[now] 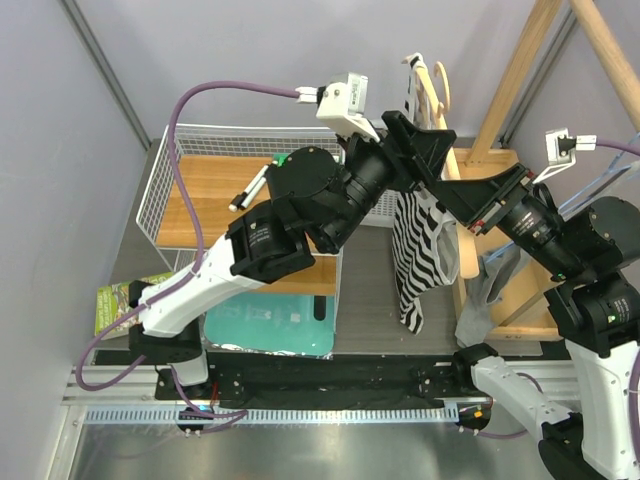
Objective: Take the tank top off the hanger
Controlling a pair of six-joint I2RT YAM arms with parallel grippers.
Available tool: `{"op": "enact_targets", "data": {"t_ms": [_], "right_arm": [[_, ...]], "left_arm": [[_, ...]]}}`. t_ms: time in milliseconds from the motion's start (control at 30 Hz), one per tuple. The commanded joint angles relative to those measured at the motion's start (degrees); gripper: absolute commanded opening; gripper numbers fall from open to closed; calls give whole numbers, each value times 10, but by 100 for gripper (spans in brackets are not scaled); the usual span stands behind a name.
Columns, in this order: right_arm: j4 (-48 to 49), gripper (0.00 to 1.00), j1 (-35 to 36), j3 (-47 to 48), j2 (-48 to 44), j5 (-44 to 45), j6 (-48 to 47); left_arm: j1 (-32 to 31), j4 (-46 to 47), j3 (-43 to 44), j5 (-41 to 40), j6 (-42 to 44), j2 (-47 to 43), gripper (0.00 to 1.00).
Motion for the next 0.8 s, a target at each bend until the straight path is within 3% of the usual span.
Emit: {"op": "enact_targets", "data": {"t_ms": [0,100,233,633,767], "right_arm": [[80,1,1,22,-5,-20,1],[92,1,1,21,-6,-34,2],[108,1,1,11,-7,-49,8],[153,1,1,-6,-3,-97,37],[177,1,0,-27,-4,-118,54]], "left_arm": [[7,-13,7,-39,-57,-16,49],[7,3,-5,-42,-55,-19,46],[11,-28,53,-36,-57,19,46],[29,-3,27,13,-93,18,43],[40,-8,53,39,-97,35,41]]}}
